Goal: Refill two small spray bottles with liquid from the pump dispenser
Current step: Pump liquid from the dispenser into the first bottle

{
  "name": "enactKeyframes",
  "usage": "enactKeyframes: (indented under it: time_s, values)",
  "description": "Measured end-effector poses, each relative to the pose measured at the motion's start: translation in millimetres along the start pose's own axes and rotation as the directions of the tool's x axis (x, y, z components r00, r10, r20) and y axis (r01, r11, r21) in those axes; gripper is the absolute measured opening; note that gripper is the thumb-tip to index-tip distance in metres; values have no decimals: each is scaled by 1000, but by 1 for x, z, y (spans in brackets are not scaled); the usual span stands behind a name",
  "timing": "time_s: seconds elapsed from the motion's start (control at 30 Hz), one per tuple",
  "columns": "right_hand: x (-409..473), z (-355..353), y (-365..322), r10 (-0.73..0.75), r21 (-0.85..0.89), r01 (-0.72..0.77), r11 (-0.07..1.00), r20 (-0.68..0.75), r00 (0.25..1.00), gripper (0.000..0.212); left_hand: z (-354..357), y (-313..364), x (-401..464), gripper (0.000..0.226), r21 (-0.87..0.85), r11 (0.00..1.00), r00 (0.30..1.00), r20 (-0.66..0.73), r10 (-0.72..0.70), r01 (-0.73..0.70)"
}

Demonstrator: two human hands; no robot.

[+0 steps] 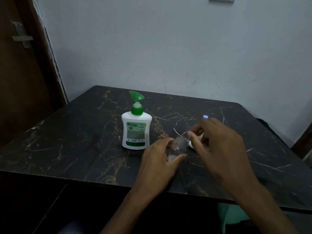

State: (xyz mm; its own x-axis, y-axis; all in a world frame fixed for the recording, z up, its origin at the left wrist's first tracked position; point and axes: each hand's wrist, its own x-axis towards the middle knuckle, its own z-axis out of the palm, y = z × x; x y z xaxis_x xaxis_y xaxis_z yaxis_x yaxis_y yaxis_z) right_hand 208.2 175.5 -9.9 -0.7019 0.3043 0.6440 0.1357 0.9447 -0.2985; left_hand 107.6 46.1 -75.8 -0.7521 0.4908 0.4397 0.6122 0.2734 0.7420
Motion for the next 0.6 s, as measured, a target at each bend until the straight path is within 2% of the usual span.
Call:
enactKeyframes:
  time_s: [0.1,0.23,0.3,0.37,0.4,0.5,0.57,0.6]
  values:
    - [17,-15,-21,-11,52,12,999,-19,1000,7,-2,2,0,60,-6,999,999,0,-37,37]
    - [25,-14,-37,-21,84,21,996,6,1000,7,-8,6,-3,63,1,996,996,35,-85,85]
    - [30,-8,-42,-42,87,38,995,39,998,9,-12,5,-10,65,8,997,997,-5,-75,75]
    - [37,0,-47,-57,66,50,997,99,993,20,-24,4,-24,63,-25,998,992,-115,-56,53]
    - [42,5,-50,-62,45,56,997,136,989,26,-32,5,-30,52,-62,998,979,-197,-43,31]
    - [57,27,-58,-84,23,80,996,252,964,39,-72,17,-31,21,-53,998,882,-471,11,-41]
    - [65,43,-64,-77,41,67,997,318,945,40,-102,25,-9,25,27,999,809,-585,49,-41]
    - [67,50,-67,-70,57,54,997,331,941,38,-113,29,7,34,67,998,800,-597,54,-17]
